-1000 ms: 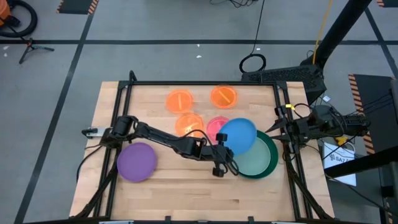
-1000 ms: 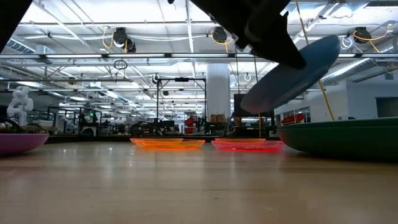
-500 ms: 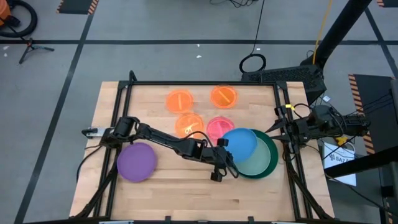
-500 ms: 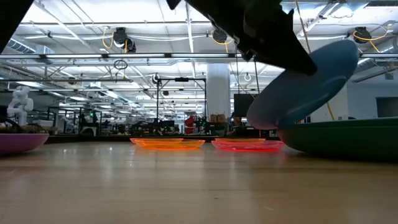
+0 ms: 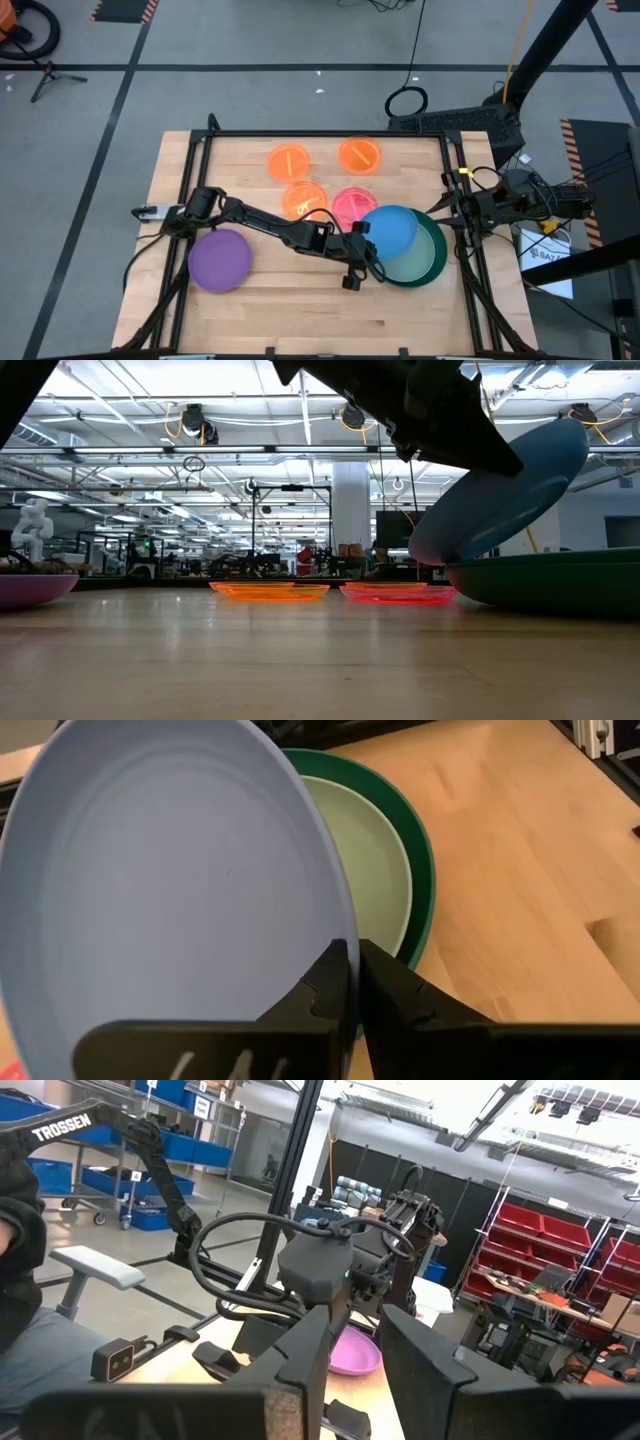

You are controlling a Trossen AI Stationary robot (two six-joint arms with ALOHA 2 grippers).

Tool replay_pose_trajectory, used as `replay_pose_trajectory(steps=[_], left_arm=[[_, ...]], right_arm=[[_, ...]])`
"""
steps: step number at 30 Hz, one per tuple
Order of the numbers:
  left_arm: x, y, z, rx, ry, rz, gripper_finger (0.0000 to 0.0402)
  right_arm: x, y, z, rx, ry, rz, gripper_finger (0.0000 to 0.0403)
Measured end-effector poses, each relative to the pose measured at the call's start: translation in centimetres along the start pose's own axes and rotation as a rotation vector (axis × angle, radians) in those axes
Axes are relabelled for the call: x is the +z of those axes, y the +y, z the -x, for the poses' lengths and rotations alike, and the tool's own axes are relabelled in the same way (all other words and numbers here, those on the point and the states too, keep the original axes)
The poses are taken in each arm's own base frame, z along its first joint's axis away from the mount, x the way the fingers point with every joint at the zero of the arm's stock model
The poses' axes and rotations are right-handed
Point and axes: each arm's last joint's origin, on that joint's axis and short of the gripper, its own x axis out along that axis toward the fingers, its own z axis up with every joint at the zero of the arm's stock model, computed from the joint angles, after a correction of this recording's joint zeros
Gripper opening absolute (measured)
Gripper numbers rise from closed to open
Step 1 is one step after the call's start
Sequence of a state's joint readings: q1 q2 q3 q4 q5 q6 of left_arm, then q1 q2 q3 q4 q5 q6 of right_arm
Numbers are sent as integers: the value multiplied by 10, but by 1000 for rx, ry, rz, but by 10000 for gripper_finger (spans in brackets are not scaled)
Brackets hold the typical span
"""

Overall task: Stack plastic plates
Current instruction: Stack the medium blue plate on top of the medium light green plate, then stack the medium purple plate on top of the medium blue plate

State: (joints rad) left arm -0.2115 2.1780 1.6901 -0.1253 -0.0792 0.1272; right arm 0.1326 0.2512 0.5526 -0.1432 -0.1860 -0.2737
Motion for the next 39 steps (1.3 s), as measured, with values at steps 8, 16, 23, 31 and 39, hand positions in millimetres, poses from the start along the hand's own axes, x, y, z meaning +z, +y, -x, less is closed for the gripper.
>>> replay_pose_trajectory(steps=[8, 16, 23, 31, 39], left_arm=[[0, 0, 0, 1, -4, -8, 25], [0, 0, 0, -2, -5, -1, 78], [1, 1, 0, 13, -10, -3, 103], [1, 3, 0, 69, 0, -32, 104], [7, 4, 23, 105, 90, -112, 104]], right_arm=[[0, 0, 0, 0, 0, 0, 86], [0, 0, 0, 0, 0, 0, 86], [0, 0, 0, 0, 4, -1, 86], [-1, 0, 0, 3, 13, -3, 86], [-2, 0, 0, -6, 20, -42, 86]])
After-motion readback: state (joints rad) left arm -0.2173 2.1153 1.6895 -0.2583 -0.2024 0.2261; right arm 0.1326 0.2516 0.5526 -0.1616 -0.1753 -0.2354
